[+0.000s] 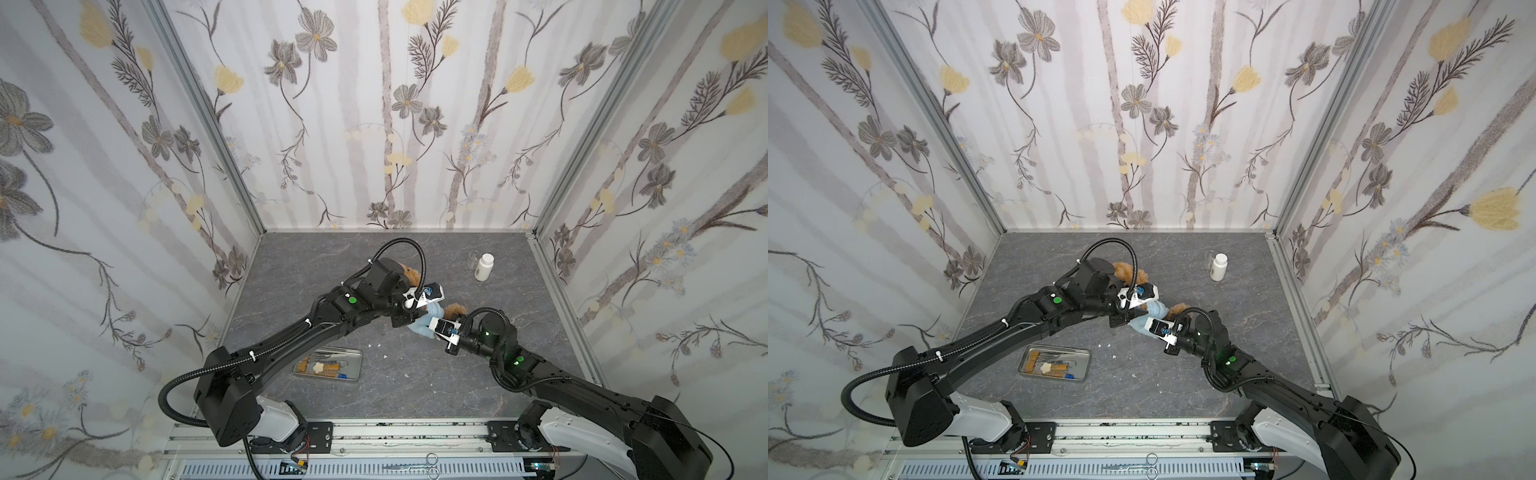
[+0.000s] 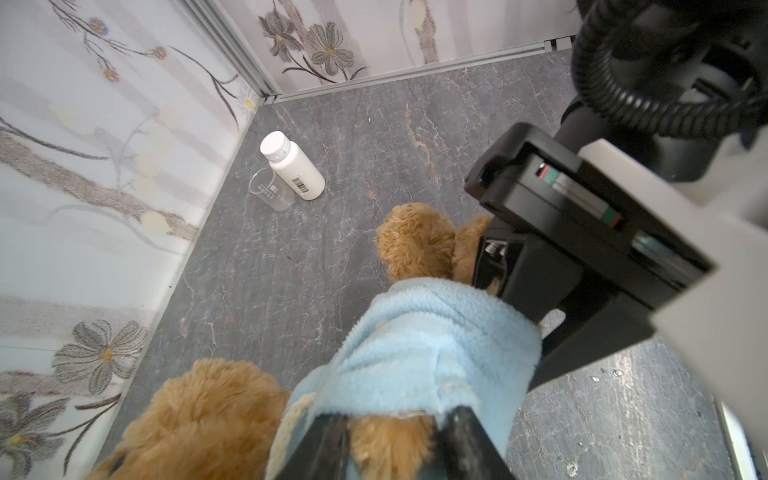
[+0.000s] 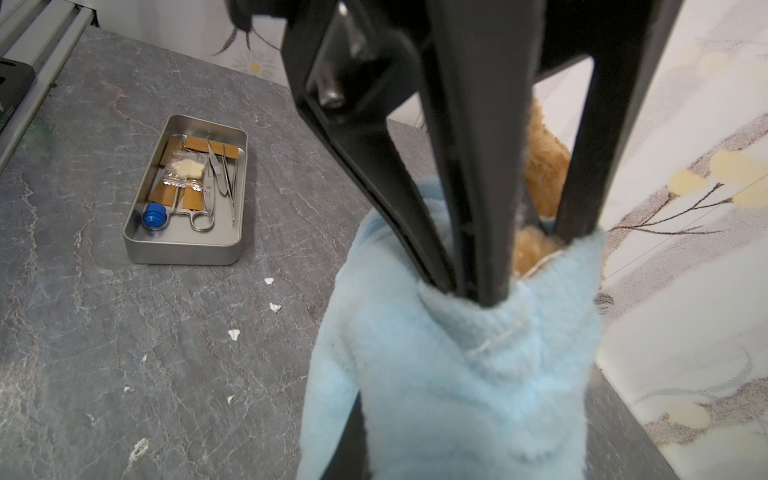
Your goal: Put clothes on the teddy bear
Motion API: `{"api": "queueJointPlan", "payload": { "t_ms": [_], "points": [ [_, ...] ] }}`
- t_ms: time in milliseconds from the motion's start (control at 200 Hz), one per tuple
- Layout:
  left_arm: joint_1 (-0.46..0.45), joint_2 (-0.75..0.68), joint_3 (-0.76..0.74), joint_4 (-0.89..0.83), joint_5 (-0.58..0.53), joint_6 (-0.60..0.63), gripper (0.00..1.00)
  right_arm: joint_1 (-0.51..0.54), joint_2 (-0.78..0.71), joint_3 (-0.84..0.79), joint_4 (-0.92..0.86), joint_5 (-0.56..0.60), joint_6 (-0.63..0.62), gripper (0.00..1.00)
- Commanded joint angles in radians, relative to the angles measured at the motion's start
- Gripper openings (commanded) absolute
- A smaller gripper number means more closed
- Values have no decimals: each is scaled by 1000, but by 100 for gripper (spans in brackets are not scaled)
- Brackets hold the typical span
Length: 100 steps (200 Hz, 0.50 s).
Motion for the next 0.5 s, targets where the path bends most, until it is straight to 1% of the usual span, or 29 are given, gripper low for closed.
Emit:
{"api": "queueJointPlan", "payload": {
  "t_ms": [0, 60, 140, 270, 380, 445, 450, 470, 495],
  "points": [
    [0, 38, 5, -15, 84, -24, 44, 6, -16, 17, 121, -58, -39, 0],
    [0, 60, 13, -21, 113, -38, 44, 5, -24, 15, 129, -57, -39, 0],
    [-1, 88, 26, -27, 138, -48, 42, 6, -28, 15, 140, -59, -38, 0],
    [-1, 130, 47, -31, 170, -65, 29, 5, -36, 11, 179, -69, -17, 0],
    [-1, 159, 66, -33, 219, -93, 17, 6, -38, 11, 200, -66, -11, 0],
    [-1, 164, 68, -33, 232, -107, 7, 4, -40, 4, 214, -53, -8, 0],
    [0, 164, 68, -33, 232, -108, 4, 4, -40, 4, 215, -52, -8, 0],
    [2, 161, 65, -32, 234, -113, 0, 3, -41, 3, 213, -44, -9, 0],
    [5, 157, 65, -32, 232, -121, 0, 0, -43, 0, 209, -36, -8, 0]
  ]
}}
